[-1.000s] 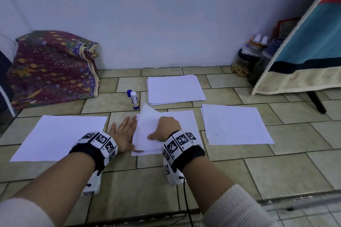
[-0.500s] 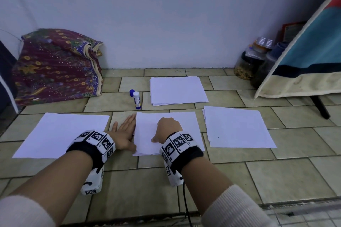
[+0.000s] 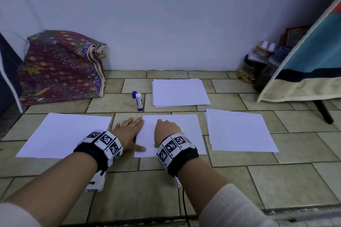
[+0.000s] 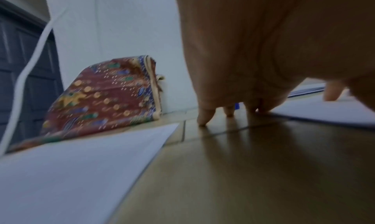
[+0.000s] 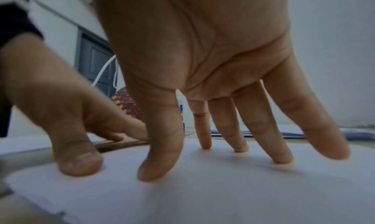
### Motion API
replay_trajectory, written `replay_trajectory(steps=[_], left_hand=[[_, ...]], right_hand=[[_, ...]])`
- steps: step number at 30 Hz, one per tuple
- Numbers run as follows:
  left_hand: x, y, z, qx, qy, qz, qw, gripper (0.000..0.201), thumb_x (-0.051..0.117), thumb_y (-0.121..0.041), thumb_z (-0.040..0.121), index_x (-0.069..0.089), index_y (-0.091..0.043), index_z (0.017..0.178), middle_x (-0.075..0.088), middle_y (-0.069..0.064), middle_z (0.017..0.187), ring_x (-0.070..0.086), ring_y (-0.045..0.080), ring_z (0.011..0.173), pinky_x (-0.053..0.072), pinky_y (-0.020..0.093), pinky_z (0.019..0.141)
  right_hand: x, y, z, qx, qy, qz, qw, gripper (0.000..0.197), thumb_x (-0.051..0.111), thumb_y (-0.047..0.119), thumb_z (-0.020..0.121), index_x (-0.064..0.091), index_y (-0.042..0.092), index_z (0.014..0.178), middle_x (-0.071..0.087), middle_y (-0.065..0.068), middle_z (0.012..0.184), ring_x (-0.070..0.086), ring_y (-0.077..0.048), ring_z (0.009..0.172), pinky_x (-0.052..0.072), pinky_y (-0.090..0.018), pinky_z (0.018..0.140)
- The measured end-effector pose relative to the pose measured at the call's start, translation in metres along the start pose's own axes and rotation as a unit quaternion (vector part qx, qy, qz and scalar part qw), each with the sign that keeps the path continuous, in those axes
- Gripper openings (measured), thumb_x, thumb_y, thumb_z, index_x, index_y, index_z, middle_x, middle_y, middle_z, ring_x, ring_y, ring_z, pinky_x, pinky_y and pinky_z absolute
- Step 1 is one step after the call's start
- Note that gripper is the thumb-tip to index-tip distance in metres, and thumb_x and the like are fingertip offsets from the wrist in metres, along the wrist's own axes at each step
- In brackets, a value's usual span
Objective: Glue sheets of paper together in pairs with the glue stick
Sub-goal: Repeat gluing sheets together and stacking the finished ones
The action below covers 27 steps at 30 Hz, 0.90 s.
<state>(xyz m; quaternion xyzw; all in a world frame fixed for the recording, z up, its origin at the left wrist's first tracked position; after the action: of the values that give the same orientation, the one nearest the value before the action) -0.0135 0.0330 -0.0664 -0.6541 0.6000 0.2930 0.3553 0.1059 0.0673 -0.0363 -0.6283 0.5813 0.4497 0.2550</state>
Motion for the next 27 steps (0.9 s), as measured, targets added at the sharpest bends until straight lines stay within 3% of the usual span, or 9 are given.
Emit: replay_trajectory(steps=[3, 9, 11, 14, 16, 19, 22, 25, 27], left_hand=[[-0.004, -0.003, 0.002, -0.021, 0.003, 0.061, 0.998, 0.108, 0.057, -0.06, 0.085, -0.014, -0.016, 0.152, -0.022, -0.004, 0.159, -0.013, 0.024, 0.147, 0.007, 0.052, 0.117], [0.002, 0.001, 0.005, -0.037, 0.002, 0.093, 0.995, 0.112, 0.058, -0.063, 0.082, -0.017, -0.017, 0.151, -0.024, -0.004, 0.158, -0.021, 0.025, 0.146, 0.005, 0.056, 0.117], [0.003, 0.001, 0.005, -0.042, 0.004, 0.087, 0.995, 0.114, 0.059, -0.063, 0.082, -0.019, -0.017, 0.151, -0.025, -0.004, 0.158, -0.023, 0.025, 0.145, 0.004, 0.057, 0.116], [0.002, 0.0, 0.005, -0.037, -0.003, 0.084, 0.996, 0.116, 0.06, -0.064, 0.08, -0.018, -0.016, 0.151, -0.024, -0.004, 0.158, -0.024, 0.026, 0.144, 0.003, 0.059, 0.116], [0.002, -0.001, 0.004, -0.031, -0.01, 0.089, 0.996, 0.115, 0.059, -0.065, 0.08, -0.017, -0.015, 0.151, -0.023, -0.002, 0.158, -0.024, 0.025, 0.145, 0.004, 0.059, 0.115], [0.001, -0.001, 0.0, -0.033, -0.005, 0.088, 0.996, 0.113, 0.058, -0.064, 0.082, -0.017, -0.015, 0.152, -0.024, -0.003, 0.158, -0.025, 0.024, 0.144, 0.003, 0.059, 0.115], [0.0, -0.001, 0.002, -0.029, 0.008, 0.09, 0.996, 0.114, 0.056, -0.066, 0.082, -0.019, -0.014, 0.151, -0.026, -0.003, 0.157, -0.026, 0.024, 0.144, 0.001, 0.06, 0.114], [0.001, 0.001, 0.003, -0.029, 0.011, 0.097, 0.995, 0.115, 0.054, -0.07, 0.081, -0.019, -0.015, 0.151, -0.026, -0.004, 0.157, -0.027, 0.024, 0.144, 0.001, 0.061, 0.114], [0.002, 0.001, 0.003, -0.031, 0.008, 0.1, 0.994, 0.115, 0.053, -0.071, 0.08, -0.019, -0.016, 0.151, -0.027, -0.005, 0.157, -0.027, 0.023, 0.143, 0.0, 0.061, 0.113]], right_hand=[[-0.003, 0.002, -0.001, -0.003, 0.001, -0.056, 0.998, 0.058, 0.065, 0.02, 0.086, 0.037, 0.008, 0.135, 0.051, -0.012, 0.131, 0.049, -0.036, 0.122, 0.042, -0.054, 0.1], [-0.006, 0.019, 0.001, -0.015, -0.019, -0.136, 0.99, 0.048, 0.051, 0.02, 0.091, 0.036, 0.008, 0.135, 0.047, -0.014, 0.135, 0.04, -0.032, 0.127, 0.031, -0.053, 0.107], [-0.003, 0.03, 0.006, -0.083, -0.018, -0.123, 0.989, 0.056, 0.048, 0.017, 0.093, 0.025, 0.012, 0.144, 0.037, -0.011, 0.144, 0.032, -0.027, 0.135, 0.024, -0.055, 0.11], [0.004, 0.034, 0.007, -0.168, 0.057, -0.099, 0.979, 0.079, 0.052, 0.01, 0.093, 0.0, 0.018, 0.152, 0.016, -0.003, 0.157, 0.019, -0.021, 0.143, 0.011, -0.057, 0.115], [0.001, 0.022, 0.01, -0.164, 0.073, -0.103, 0.978, 0.085, 0.059, 0.017, 0.09, 0.002, 0.019, 0.152, 0.019, -0.002, 0.157, 0.022, -0.023, 0.143, 0.007, -0.058, 0.115], [-0.005, -0.003, 0.016, -0.142, 0.053, -0.101, 0.983, 0.095, 0.068, 0.041, 0.083, 0.007, 0.022, 0.153, 0.024, -0.001, 0.156, 0.024, -0.024, 0.142, 0.004, -0.058, 0.114], [-0.015, -0.036, 0.019, -0.103, 0.058, -0.087, 0.989, 0.089, 0.058, 0.056, 0.085, 0.009, 0.025, 0.152, 0.019, 0.002, 0.158, 0.021, -0.024, 0.144, 0.007, -0.056, 0.116], [-0.029, -0.071, 0.02, -0.067, 0.043, -0.093, 0.993, 0.082, 0.05, 0.061, 0.087, 0.014, 0.025, 0.152, 0.022, 0.002, 0.157, 0.022, -0.023, 0.143, 0.018, -0.049, 0.115], [-0.034, -0.091, 0.021, -0.035, 0.036, -0.105, 0.993, 0.084, 0.051, 0.062, 0.086, 0.014, 0.026, 0.152, 0.024, 0.002, 0.156, 0.023, -0.023, 0.143, 0.017, -0.053, 0.113]])
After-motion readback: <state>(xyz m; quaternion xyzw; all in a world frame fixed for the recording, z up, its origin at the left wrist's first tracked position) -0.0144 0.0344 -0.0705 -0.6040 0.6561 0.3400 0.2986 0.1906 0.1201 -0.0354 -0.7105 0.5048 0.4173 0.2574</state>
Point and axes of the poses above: each hand's wrist, its own z-axis towards the middle knuckle, its own x-axis out of the palm, y = z × x, the point moved 7 cm from there along z, towards the middle knuckle
